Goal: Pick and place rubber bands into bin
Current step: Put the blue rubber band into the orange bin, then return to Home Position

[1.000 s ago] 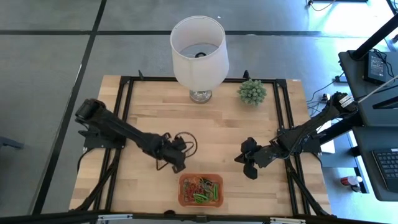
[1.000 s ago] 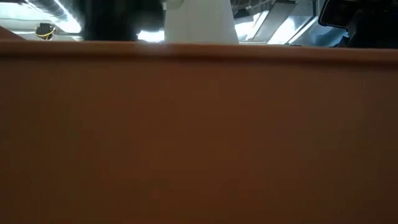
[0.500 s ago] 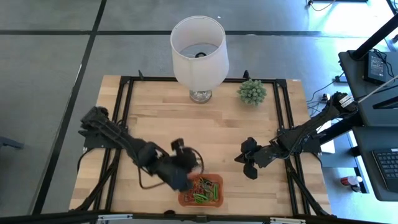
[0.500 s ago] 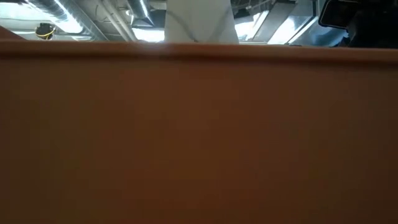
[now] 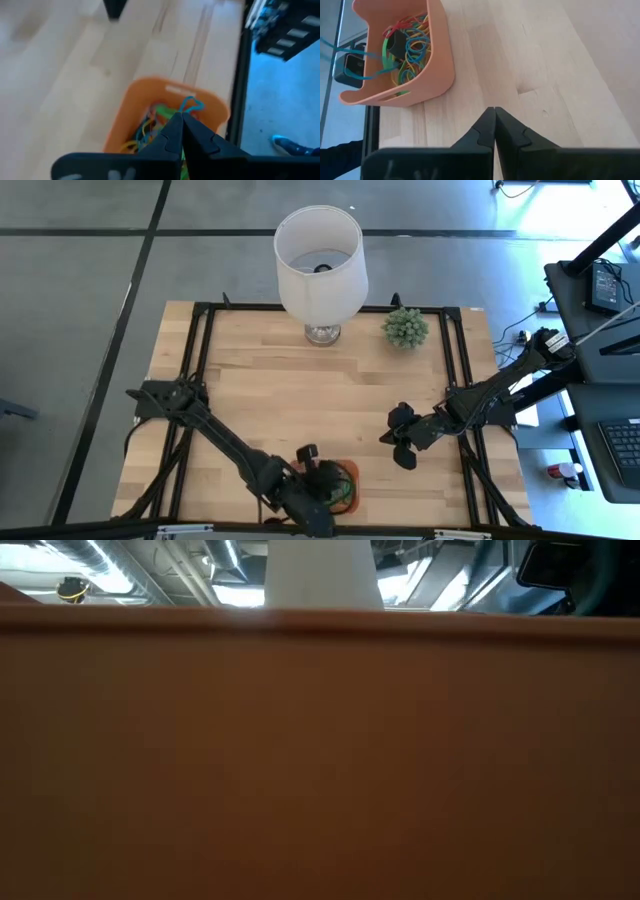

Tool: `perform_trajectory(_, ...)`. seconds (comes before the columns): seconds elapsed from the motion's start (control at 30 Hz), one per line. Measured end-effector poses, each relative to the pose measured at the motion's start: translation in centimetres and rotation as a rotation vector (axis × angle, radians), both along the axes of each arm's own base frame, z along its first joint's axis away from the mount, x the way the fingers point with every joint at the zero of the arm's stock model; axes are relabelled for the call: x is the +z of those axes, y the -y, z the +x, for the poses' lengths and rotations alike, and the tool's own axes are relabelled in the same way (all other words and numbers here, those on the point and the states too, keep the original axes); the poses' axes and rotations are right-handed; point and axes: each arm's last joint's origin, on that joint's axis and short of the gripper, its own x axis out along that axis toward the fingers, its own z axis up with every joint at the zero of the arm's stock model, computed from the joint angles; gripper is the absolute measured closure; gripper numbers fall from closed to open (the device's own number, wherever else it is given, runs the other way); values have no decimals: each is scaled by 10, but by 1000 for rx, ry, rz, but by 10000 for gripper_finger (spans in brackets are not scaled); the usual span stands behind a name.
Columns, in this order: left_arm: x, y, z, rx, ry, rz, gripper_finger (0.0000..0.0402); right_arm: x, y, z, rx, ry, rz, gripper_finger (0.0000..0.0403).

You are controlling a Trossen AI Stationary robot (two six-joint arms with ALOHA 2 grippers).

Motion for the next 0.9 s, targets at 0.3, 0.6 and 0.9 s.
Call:
perform_trajectory(0.3,-58,3,2,104,-197,-57,399,0,0,0,5,-6,1,391)
perform_trajectory(0.6,-77,0,-2,179,-236,-74,364,-1,0,-1,6,-16,-6,391)
perform_trajectory(0.9,-68,-9,-9,186,-295,-28,276,-1,1,-1,0,-17,-4,391)
